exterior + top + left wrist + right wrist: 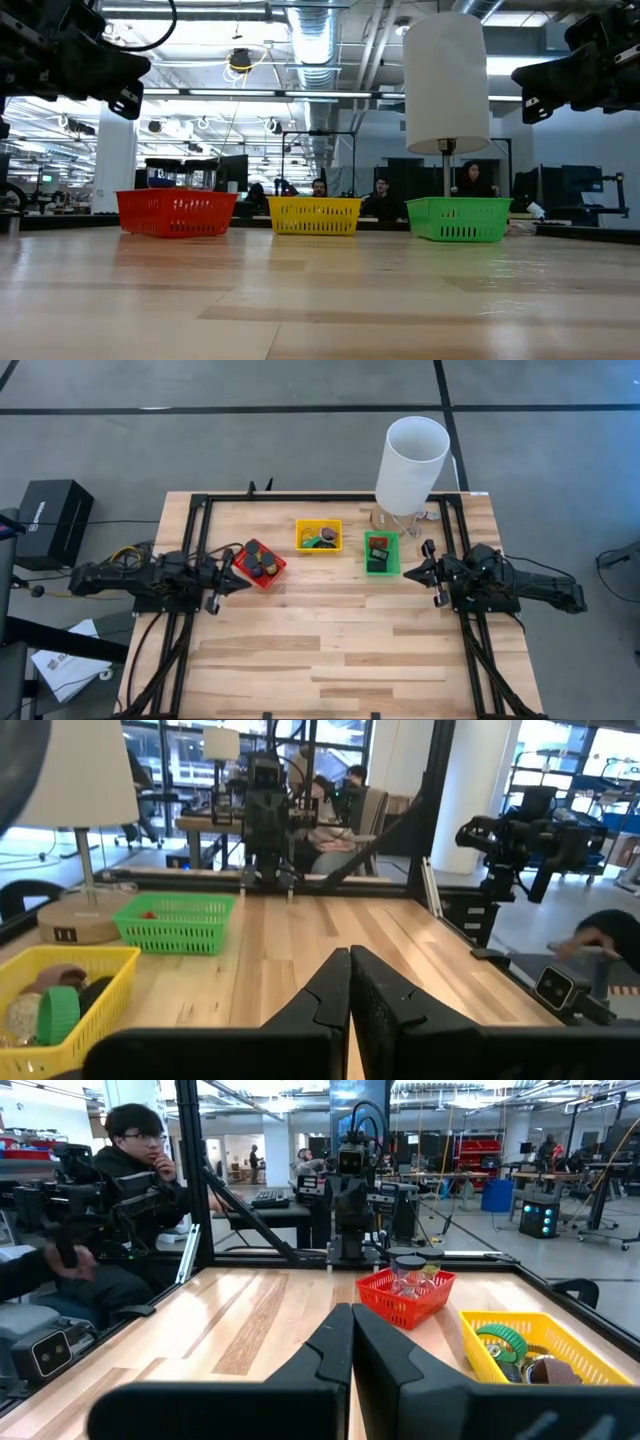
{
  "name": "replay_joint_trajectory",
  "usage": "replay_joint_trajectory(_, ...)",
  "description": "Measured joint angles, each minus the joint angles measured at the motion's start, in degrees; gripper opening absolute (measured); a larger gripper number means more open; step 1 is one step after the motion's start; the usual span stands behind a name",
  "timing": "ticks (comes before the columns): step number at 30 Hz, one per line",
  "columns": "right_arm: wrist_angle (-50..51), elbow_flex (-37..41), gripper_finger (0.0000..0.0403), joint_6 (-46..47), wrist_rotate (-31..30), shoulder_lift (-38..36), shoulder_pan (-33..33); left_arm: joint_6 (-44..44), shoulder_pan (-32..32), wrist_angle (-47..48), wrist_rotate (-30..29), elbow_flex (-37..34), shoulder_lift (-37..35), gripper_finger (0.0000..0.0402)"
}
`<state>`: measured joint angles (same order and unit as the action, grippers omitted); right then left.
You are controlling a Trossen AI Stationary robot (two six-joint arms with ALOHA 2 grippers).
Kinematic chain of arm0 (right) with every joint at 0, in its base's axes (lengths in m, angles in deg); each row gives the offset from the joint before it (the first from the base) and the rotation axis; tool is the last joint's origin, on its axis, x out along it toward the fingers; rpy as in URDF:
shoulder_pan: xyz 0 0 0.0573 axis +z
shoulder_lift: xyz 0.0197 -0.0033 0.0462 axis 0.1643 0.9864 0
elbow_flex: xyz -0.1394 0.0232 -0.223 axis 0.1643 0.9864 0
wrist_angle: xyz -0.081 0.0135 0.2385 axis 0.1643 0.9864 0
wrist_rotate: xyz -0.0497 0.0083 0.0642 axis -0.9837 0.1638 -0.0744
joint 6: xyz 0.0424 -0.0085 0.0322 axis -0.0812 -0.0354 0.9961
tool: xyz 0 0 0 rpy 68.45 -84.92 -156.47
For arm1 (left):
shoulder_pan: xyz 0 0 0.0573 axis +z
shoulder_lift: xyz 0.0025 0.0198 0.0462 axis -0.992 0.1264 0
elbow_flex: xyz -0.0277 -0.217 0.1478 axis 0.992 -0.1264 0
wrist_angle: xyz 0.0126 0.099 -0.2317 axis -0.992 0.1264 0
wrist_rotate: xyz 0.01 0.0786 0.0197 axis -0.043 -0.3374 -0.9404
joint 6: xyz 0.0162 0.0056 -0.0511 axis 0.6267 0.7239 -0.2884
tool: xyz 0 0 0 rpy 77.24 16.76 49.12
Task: Pick & Place Office items
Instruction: Return to Home Position
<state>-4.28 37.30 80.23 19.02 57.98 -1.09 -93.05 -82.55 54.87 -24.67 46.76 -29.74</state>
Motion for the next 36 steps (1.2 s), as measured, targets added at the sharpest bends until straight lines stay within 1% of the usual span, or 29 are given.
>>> replay_joint_trajectory(17, 0.00, 0.00, 0.0001, 0.00, 0.00, 0.00, 0.00, -0.03, 0.00, -0.79, 0.02, 0.00, 6.74, 0.0001)
replay_joint_trajectory(36, 0.00, 0.02, 0.0001, 0.00, 0.00, 0.00, 0.00, 0.03, 0.00, -1.30, 0.59, 0.00, 7.11, 0.0001)
